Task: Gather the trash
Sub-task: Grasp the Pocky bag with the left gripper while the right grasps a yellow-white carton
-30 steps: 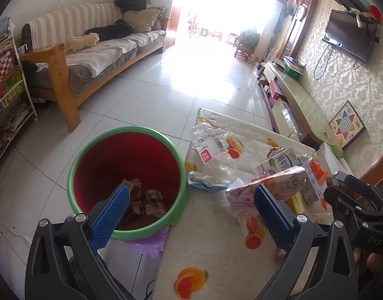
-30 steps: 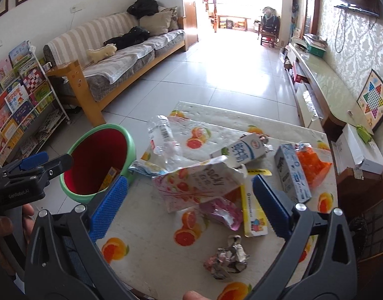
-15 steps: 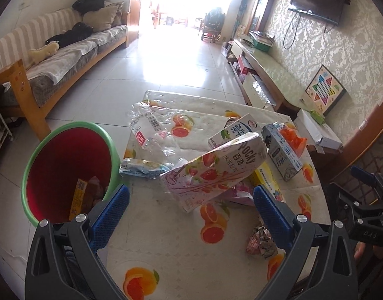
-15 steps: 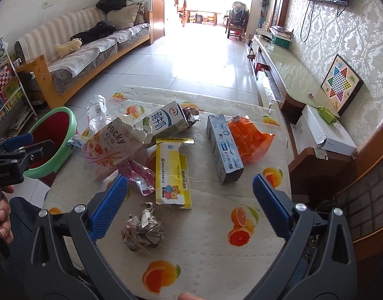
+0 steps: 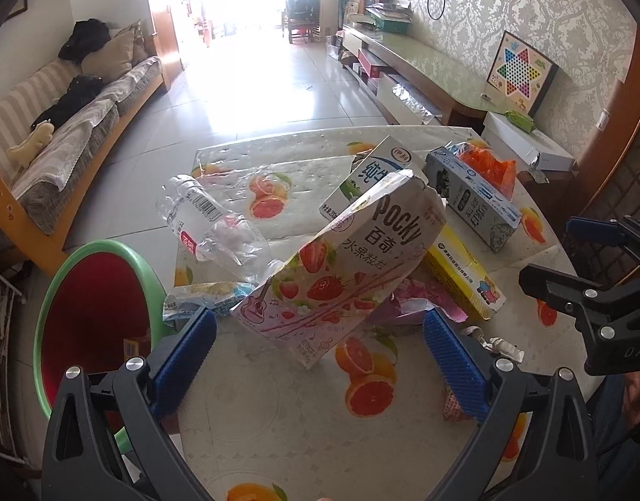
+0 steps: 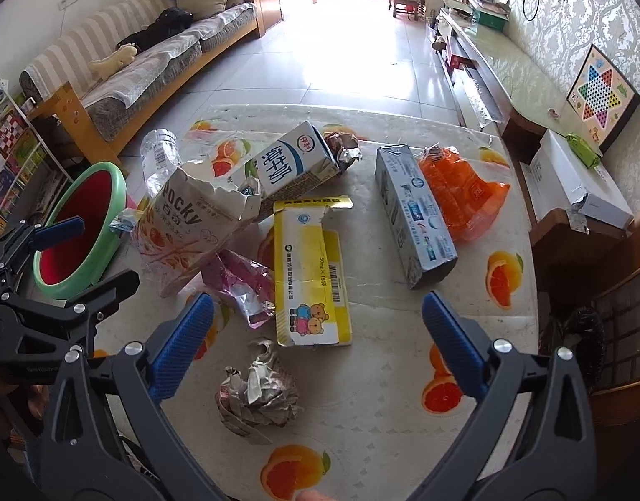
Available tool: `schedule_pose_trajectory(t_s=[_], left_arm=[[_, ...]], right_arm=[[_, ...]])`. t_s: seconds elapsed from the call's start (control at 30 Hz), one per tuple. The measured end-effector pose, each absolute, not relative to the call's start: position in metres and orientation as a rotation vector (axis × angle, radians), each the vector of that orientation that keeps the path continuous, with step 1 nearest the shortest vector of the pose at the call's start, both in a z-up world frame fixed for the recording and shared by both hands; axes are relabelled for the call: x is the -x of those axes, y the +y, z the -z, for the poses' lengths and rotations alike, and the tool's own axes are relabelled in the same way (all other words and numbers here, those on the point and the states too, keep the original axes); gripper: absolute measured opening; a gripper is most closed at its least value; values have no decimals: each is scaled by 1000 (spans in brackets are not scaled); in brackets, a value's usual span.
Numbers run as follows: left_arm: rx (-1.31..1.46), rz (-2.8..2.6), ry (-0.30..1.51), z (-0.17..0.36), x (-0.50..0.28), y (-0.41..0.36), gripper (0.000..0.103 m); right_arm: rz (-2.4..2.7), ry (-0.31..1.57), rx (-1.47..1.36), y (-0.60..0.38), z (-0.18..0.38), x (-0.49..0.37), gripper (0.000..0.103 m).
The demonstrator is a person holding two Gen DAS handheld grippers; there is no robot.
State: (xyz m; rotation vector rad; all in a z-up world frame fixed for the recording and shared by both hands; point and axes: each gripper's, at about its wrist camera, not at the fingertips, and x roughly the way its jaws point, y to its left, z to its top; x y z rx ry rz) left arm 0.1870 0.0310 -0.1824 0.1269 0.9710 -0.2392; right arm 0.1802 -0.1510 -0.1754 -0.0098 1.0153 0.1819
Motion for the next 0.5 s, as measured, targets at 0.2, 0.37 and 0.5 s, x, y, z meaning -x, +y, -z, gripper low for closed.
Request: schedule_pose_trajectory(t_s=[0.2,0.37,0.5], left_arm=[[-212,299,998,202,-206,22,95],[-250,343,1024,215,-223,18,95],[-249,355,1046,225,-235,18,95]], right_arm=[[-176,1067,-6,-146,197,-197,98],[-185,1095,-11,-144,211,-212,98],[-182,1118,-23,-147,223,-222,98]])
